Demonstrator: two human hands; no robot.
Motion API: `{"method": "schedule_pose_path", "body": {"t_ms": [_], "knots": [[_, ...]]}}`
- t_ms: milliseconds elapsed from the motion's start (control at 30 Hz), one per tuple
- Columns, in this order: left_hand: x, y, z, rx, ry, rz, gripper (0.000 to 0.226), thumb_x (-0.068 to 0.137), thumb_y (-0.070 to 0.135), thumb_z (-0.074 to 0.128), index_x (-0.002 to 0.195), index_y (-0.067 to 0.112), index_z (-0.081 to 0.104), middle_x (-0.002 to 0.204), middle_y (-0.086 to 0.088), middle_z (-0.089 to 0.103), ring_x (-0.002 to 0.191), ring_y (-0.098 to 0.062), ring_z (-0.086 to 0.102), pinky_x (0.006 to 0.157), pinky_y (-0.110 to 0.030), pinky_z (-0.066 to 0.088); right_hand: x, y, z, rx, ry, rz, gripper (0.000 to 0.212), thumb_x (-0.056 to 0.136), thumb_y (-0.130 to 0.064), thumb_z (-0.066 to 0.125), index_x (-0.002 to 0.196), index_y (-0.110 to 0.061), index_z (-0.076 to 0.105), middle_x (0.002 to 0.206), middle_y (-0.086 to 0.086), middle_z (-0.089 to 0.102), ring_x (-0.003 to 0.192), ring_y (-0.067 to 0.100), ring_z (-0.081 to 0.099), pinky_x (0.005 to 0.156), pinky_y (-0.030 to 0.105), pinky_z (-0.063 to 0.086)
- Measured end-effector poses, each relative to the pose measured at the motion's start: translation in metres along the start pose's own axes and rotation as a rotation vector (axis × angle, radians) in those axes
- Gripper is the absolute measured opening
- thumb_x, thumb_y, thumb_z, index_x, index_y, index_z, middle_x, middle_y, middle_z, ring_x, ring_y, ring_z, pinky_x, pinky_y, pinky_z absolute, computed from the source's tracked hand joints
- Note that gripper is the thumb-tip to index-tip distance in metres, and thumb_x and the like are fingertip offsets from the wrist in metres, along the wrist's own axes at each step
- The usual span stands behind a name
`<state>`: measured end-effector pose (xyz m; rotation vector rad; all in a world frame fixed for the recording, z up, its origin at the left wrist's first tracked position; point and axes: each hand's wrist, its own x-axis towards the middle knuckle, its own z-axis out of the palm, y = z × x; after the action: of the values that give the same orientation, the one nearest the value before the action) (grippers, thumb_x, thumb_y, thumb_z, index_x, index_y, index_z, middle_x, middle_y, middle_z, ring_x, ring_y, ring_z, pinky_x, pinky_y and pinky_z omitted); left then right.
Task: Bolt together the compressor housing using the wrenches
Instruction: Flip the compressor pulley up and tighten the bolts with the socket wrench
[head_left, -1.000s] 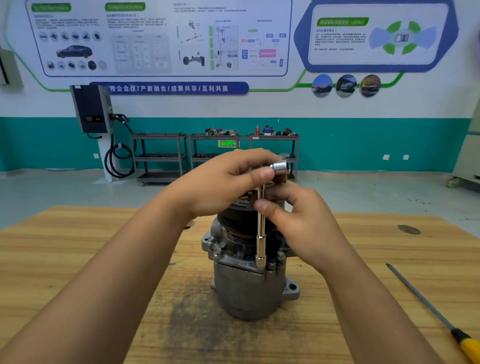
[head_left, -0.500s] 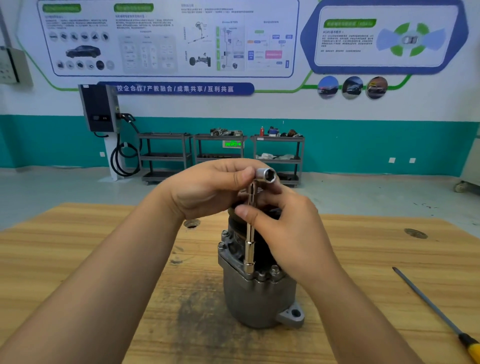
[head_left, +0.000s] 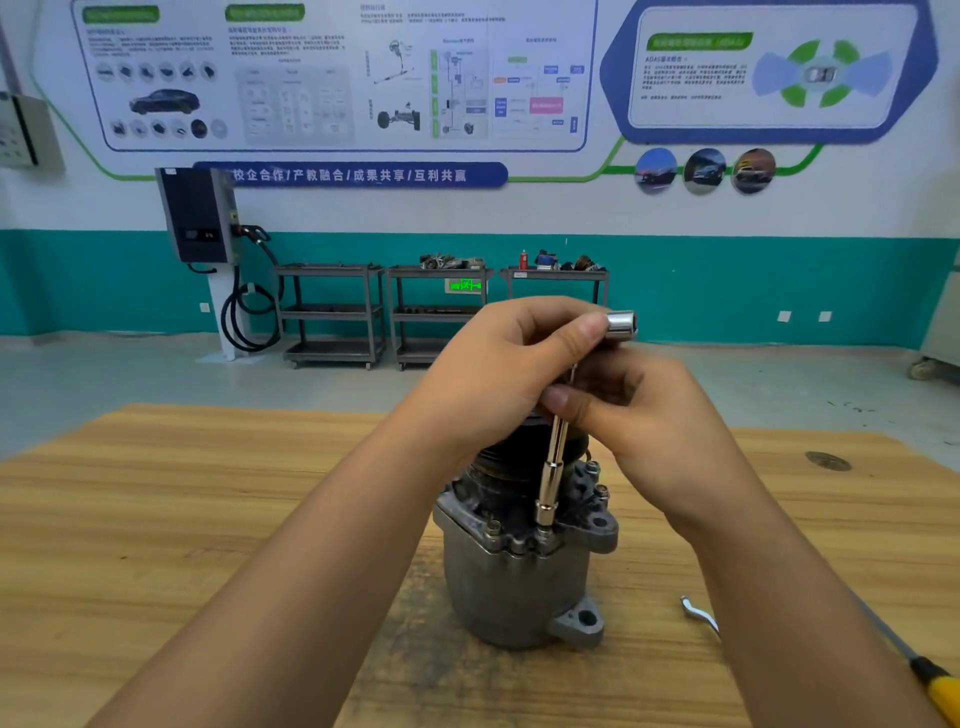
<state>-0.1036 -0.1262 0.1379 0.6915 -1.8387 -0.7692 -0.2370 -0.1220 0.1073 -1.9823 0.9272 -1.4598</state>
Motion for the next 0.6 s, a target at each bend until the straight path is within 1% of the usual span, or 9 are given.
{"method": "schedule_pose_path", "body": {"t_ms": [100,200,233,300,333,433,467,533,600], "knots": [[-0.001,0.0,0.005,0.026,0.037,-0.019,0.018,0.095,0.022,0.052,0.095,0.025,0.069,0.088,0.005,0.07,0.086,-0.006,0.064,0.078,-0.023,0.053,-0.001,0.001,-0.002,0.026,-0.007,0.012,0.013,0.083,-0.012,0.068,0.08,-0.025,0.068,0.084,-0.004,0.073,0.083,0.01,0.068,0.078,0.029,0.053],[-0.002,-0.001,0.008,0.023,0.068,-0.039,0.019,0.095,0.024,0.052,0.098,0.021,0.07,0.087,0.007,0.069,0.087,-0.007,0.064,0.078,-0.023,0.05,-0.002,-0.001,-0.002,0.017,-0.015,0.013,0.015,0.083,-0.012,0.067,0.079,-0.026,0.068,0.085,-0.004,0.072,0.081,0.008,0.067,0.076,0.024,0.053],[-0.003,-0.002,0.008,0.022,0.079,-0.047,0.02,0.094,0.025,0.052,0.1,0.019,0.07,0.089,0.006,0.069,0.089,-0.009,0.065,0.08,-0.025,0.051,-0.002,-0.001,-0.002,0.004,-0.023,0.009,0.015,0.083,-0.013,0.067,0.079,-0.028,0.068,0.084,-0.008,0.072,0.08,0.005,0.066,0.073,0.02,0.052],[-0.005,-0.004,0.008,0.033,0.109,-0.055,0.02,0.094,0.026,0.052,0.103,0.019,0.069,0.093,0.004,0.07,0.093,-0.012,0.065,0.083,-0.03,0.052,-0.002,-0.002,0.0,-0.04,-0.039,-0.011,0.019,0.083,-0.015,0.067,0.079,-0.033,0.066,0.08,-0.021,0.069,0.077,-0.004,0.062,0.067,0.009,0.046],[-0.007,-0.006,0.008,0.03,0.121,-0.056,0.019,0.094,0.025,0.052,0.102,0.02,0.069,0.093,0.004,0.07,0.093,-0.011,0.065,0.083,-0.028,0.052,-0.002,-0.002,0.001,-0.058,-0.044,-0.018,0.019,0.083,-0.015,0.067,0.08,-0.034,0.065,0.077,-0.024,0.067,0.076,-0.007,0.06,0.065,0.006,0.043],[-0.011,-0.005,0.007,0.011,0.133,-0.054,0.018,0.095,0.025,0.051,0.097,0.025,0.069,0.093,0.003,0.069,0.086,-0.006,0.064,0.074,-0.018,0.052,-0.001,-0.001,-0.002,-0.104,-0.065,-0.015,0.016,0.083,-0.018,0.067,0.082,-0.034,0.065,0.082,-0.016,0.061,0.074,-0.008,0.053,0.064,0.005,0.038],[-0.011,-0.004,0.007,0.04,0.129,-0.043,0.018,0.095,0.025,0.051,0.097,0.028,0.068,0.097,0.001,0.068,0.09,-0.007,0.064,0.077,-0.021,0.052,-0.001,-0.001,-0.005,-0.112,-0.089,-0.003,0.016,0.084,-0.018,0.066,0.082,-0.034,0.066,0.085,-0.014,0.061,0.074,-0.008,0.052,0.064,0.005,0.037],[-0.01,-0.003,0.007,0.133,0.121,-0.013,0.018,0.095,0.024,0.05,0.098,0.032,0.066,0.105,0.0,0.066,0.101,-0.012,0.061,0.091,-0.034,0.049,-0.001,0.0,-0.011,-0.09,-0.14,0.027,0.019,0.086,-0.015,0.064,0.081,-0.034,0.066,0.087,-0.014,0.065,0.074,-0.009,0.055,0.064,0.006,0.038],[-0.01,0.001,0.007,0.181,0.086,0.005,0.02,0.096,0.022,0.048,0.102,0.031,0.065,0.11,0.001,0.063,0.106,-0.012,0.058,0.098,-0.039,0.044,-0.001,0.001,-0.015,-0.064,-0.146,0.038,0.019,0.086,-0.013,0.064,0.084,-0.032,0.066,0.087,-0.018,0.068,0.074,-0.01,0.057,0.064,0.006,0.038]]}}
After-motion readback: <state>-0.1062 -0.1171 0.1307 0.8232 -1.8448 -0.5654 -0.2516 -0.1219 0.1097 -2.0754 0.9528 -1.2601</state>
